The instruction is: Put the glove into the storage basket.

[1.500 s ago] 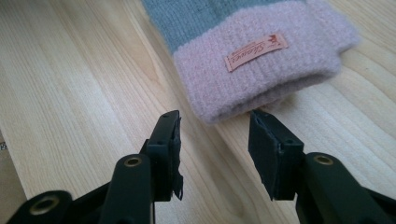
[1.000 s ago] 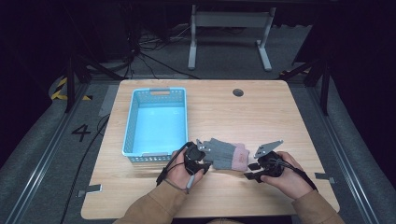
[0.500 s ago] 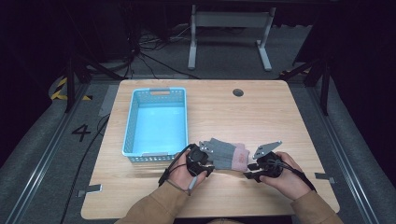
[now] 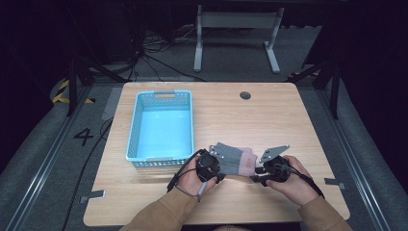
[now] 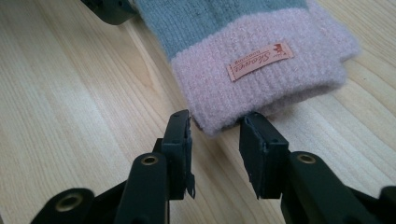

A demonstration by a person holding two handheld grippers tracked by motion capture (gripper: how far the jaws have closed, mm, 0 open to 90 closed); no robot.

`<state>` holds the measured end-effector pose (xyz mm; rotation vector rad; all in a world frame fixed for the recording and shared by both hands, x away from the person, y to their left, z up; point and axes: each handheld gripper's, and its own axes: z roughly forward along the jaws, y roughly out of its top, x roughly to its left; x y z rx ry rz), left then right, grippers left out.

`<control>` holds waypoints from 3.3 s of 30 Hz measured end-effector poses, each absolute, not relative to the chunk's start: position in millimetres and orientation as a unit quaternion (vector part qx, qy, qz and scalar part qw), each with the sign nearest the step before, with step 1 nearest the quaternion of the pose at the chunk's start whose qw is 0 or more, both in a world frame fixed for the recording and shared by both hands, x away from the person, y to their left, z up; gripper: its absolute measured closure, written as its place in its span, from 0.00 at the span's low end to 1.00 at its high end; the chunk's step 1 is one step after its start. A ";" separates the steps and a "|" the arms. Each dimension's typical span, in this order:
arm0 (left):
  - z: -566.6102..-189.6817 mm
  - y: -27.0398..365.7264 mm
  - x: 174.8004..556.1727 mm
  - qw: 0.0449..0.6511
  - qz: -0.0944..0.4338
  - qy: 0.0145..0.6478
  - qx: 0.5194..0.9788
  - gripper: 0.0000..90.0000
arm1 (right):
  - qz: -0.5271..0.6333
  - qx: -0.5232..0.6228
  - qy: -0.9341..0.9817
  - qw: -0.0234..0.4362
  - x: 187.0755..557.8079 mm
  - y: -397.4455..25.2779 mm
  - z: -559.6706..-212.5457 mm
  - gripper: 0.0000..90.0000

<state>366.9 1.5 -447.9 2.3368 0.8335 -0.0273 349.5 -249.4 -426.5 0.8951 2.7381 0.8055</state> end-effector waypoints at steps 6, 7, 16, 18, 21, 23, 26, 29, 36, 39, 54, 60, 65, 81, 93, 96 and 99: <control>-448.5 1.1 368.9 0.322 -0.008 0.322 0.890 0.83 | 0.263 0.298 0.914 0.081 349.9 -247.1 -426.9 0.77; -449.3 0.8 369.1 0.318 -0.009 0.324 0.891 0.84 | 0.263 0.297 0.914 0.081 349.8 -246.6 -427.1 0.78; -450.7 -1.5 369.4 0.308 -0.009 0.318 0.897 0.90 | 0.257 0.293 0.917 0.084 349.3 -243.1 -429.2 0.84; -450.6 -1.3 369.4 0.304 -0.006 0.314 0.899 0.96 | 0.255 0.291 0.918 0.084 349.2 -242.1 -429.9 0.87; -447.7 -0.1 367.8 0.308 0.001 0.311 0.899 0.98 | 0.254 0.290 0.918 0.087 348.6 -241.7 -428.5 0.93; -444.7 0.3 365.6 0.312 0.007 0.307 0.899 0.99 | 0.259 0.288 0.917 0.095 347.8 -242.0 -425.8 0.95; -439.8 1.5 362.6 0.317 0.015 0.301 0.899 0.99 | 0.263 0.284 0.916 0.108 346.3 -242.7 -421.2 0.96; -435.7 2.1 359.1 0.326 0.021 0.299 0.897 0.99 | 0.265 0.280 0.914 0.125 345.2 -243.3 -417.0 0.96; -429.8 3.0 354.5 0.341 0.029 0.297 0.891 0.99 | 0.269 0.272 0.910 0.158 346.0 -243.4 -409.7 0.97; -427.5 3.6 353.6 0.344 0.033 0.298 0.890 0.99 | 0.274 0.269 0.907 0.173 347.4 -243.2 -407.7 0.97; -430.0 0.4 354.2 0.346 0.033 0.300 0.888 0.98 | 0.284 0.261 0.904 0.186 365.5 -244.2 -418.5 0.97; -435.7 -1.1 358.0 0.339 0.016 0.304 0.890 0.98 | 0.294 0.276 0.900 0.165 369.6 -249.2 -423.8 0.96; -438.9 -2.0 359.7 0.332 0.009 0.307 0.892 0.95 | 0.299 0.292 0.896 0.151 370.2 -253.0 -424.4 0.90; -421.3 9.4 359.9 0.367 0.000 0.311 0.877 0.66 | 0.340 0.321 0.872 0.146 366.3 -275.2 -405.7 0.71; -408.6 3.0 377.0 0.378 0.031 0.301 0.875 0.48 | 0.368 0.349 0.850 0.144 367.5 -301.1 -392.3 0.64; -407.6 -1.1 383.4 0.376 0.029 0.301 0.876 0.46 | 0.371 0.350 0.848 0.142 367.8 -303.5 -391.5 0.63; -407.7 -6.6 390.4 0.372 0.022 0.300 0.878 0.44 | 0.372 0.351 0.848 0.140 367.5 -304.6 -391.2 0.63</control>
